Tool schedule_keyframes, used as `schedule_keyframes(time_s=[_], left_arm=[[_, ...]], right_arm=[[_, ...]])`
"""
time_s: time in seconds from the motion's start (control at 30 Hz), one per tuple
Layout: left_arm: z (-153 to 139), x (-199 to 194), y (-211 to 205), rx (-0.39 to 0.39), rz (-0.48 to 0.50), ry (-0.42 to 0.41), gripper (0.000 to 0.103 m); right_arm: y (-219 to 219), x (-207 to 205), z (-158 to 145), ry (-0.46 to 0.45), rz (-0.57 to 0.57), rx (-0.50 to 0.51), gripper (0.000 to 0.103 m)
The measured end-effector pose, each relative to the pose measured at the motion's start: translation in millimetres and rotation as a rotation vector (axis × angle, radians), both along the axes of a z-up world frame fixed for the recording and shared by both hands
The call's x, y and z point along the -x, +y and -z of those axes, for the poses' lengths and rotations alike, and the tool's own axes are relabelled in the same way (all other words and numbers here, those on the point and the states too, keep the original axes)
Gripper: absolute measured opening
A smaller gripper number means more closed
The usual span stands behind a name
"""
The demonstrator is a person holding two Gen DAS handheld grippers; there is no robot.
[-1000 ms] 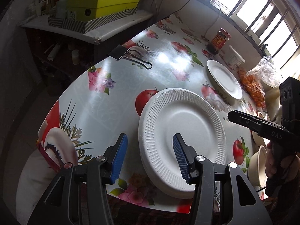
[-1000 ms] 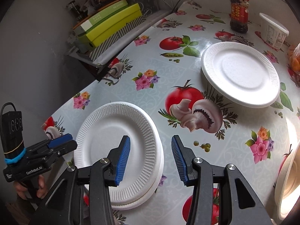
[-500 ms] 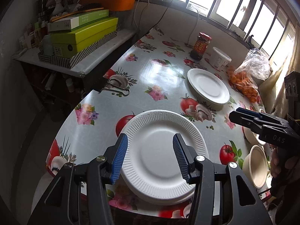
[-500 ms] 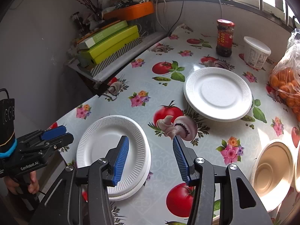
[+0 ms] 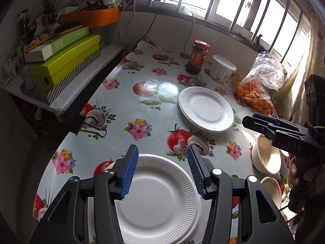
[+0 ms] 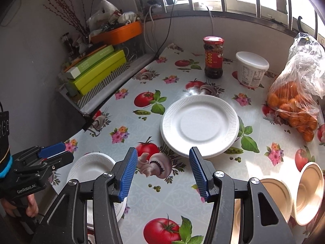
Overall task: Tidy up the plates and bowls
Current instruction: 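Move the right gripper to the white plate beside the sauce jar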
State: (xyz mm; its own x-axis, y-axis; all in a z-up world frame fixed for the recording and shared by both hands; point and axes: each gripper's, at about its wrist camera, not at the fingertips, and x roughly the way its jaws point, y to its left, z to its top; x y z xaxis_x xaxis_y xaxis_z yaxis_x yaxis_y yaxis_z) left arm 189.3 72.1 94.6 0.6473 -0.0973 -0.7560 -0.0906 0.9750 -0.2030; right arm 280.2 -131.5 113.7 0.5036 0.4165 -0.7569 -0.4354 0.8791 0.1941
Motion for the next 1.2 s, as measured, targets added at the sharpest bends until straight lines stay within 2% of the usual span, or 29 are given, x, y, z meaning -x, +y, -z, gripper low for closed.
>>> schedule_keyframes(time_s=[0.1,0.17,0.27,0.3,0.37,0.5,0.6,0.7,1.1,1.2], left_arm=[[0,-20,-10,0.005,0.016,0.010,0.051],[2,-35,-18,0.042,0.049,0.028,0.051],[8,-58,-29,-0.006,0.042,0.057,0.051],[11,-65,-30,0.001,0.044,0.070,0.051],[17,-78,-32,0.046,0.063,0.087,0.051],[33,-107,-26,0.120,0.031,0.158,0.051],[37,-120,-29,0.125,0.039,0.161,0.051],[45,-133,-29,0.176,0.041,0.190,0.051],[69,-163,-31,0.154,0.000,0.254,0.051],[77,-167,-31,0.150,-0.011,0.279,0.051]], right_arm=[[-15,-17,1,0.012,0.035,-0.010,0.053],[-25,-29,3,0.017,0.064,-0.006,0.053],[-37,-48,8,0.032,0.116,0.021,0.053],[-39,-55,10,0.039,0.119,0.027,0.053],[-44,-66,15,0.049,0.138,0.035,0.053],[-52,-91,23,0.070,0.164,0.052,0.053],[-59,-109,32,0.102,0.184,0.048,0.053],[-68,-121,41,0.130,0.210,0.033,0.053],[-74,-147,71,0.200,0.195,0.055,0.053],[-72,-151,76,0.213,0.183,0.048,0.049]])
